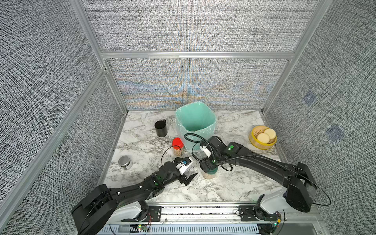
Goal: Empty moldy peanuts from jars
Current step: Pick up the jar from the center of the board.
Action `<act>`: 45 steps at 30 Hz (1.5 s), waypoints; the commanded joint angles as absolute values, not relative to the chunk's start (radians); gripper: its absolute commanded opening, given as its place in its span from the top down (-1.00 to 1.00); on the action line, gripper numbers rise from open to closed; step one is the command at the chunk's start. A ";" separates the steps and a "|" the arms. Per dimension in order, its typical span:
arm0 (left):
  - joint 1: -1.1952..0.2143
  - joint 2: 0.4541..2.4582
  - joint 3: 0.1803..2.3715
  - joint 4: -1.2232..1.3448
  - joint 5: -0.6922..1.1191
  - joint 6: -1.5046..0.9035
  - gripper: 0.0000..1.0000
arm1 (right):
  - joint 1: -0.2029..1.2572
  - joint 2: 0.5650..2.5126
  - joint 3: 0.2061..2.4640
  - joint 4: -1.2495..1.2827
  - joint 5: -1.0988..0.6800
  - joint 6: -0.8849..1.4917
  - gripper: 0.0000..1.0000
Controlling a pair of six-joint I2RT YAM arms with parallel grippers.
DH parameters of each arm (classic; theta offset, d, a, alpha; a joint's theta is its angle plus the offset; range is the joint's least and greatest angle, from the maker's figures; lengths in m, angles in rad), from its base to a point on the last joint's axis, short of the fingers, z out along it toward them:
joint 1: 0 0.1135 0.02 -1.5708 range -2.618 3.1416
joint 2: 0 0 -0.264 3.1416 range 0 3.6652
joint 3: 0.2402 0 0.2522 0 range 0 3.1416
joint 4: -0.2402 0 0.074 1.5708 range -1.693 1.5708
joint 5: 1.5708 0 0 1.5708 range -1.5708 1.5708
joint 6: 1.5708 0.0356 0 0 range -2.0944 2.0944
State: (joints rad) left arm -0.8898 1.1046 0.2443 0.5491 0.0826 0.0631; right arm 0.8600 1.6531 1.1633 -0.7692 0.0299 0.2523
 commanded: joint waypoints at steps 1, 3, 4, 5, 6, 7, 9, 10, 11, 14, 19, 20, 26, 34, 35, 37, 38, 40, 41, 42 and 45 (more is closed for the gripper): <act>-0.889 1.065 0.237 0.529 0.035 0.054 -1.00 | 0.871 1.659 1.178 -0.821 0.100 0.275 -0.96; -0.889 1.050 0.233 0.526 0.024 0.050 -1.00 | 0.871 1.667 1.172 -0.825 0.111 0.277 -0.96; -0.888 1.051 0.234 0.530 0.024 0.049 -1.00 | 0.873 1.674 1.169 -0.827 0.116 0.277 -0.96; -0.889 1.054 0.237 0.528 0.024 0.045 -1.00 | 0.872 1.683 1.166 -0.826 0.115 0.275 -0.96; -0.888 1.058 0.241 0.526 0.029 0.045 -1.00 | 0.873 1.691 1.161 -0.821 0.113 0.272 -0.96; -0.889 1.064 0.244 0.525 0.032 0.045 -1.00 | 0.873 1.696 1.159 -0.816 0.109 0.270 -0.96; -0.888 1.075 0.251 0.518 0.041 0.048 -1.00 | 0.873 1.706 1.158 -0.805 0.098 0.268 -0.95; -0.888 1.077 0.251 0.518 0.048 0.048 -0.99 | 0.873 1.708 1.160 -0.803 0.095 0.270 -0.95; -0.889 1.078 0.252 0.521 0.053 0.048 -1.00 | 0.873 1.707 1.160 -0.799 0.095 0.271 -0.95; -0.889 1.078 0.251 0.520 0.062 0.048 -1.00 | 0.872 1.698 1.160 -0.787 0.083 0.270 -0.87; -0.888 1.075 0.250 0.528 0.066 0.042 -1.00 | 0.873 1.710 1.161 -0.788 0.074 0.262 -0.65; -0.888 1.074 0.250 0.529 0.068 0.040 -1.00 | 0.874 1.711 1.157 -0.787 0.069 0.260 -0.59; -0.888 1.070 0.258 0.527 0.084 0.037 -1.00 | 0.871 1.713 1.146 -0.787 0.067 0.255 -0.26; -0.887 1.088 0.302 0.577 0.223 0.039 -1.00 | 0.748 1.579 1.130 -0.661 -0.108 0.230 0.70; -0.884 1.098 0.313 0.584 0.242 0.039 -1.00 | 0.720 1.555 1.126 -0.642 -0.150 0.221 0.81; -0.879 1.129 0.330 0.608 0.257 0.037 -1.00 | 0.674 1.513 1.120 -0.612 -0.221 0.202 0.98; -0.876 1.148 0.332 0.638 0.255 0.033 -1.00 | 0.655 1.495 1.118 -0.600 -0.256 0.184 1.00; -0.861 1.189 0.342 0.690 0.261 0.021 -1.00 | 0.628 1.470 1.122 -0.589 -0.321 0.143 1.00; -0.854 1.214 0.355 0.707 0.275 0.018 -1.00 | 0.618 1.463 1.123 -0.586 -0.354 0.122 1.00; -0.846 1.239 0.372 0.716 0.292 0.017 -1.00 | 0.608 1.457 1.122 -0.582 -0.375 0.110 1.00; -0.822 1.305 0.413 0.776 0.354 -0.006 -1.00 | 0.568 1.447 1.109 -0.568 -0.456 0.083 1.00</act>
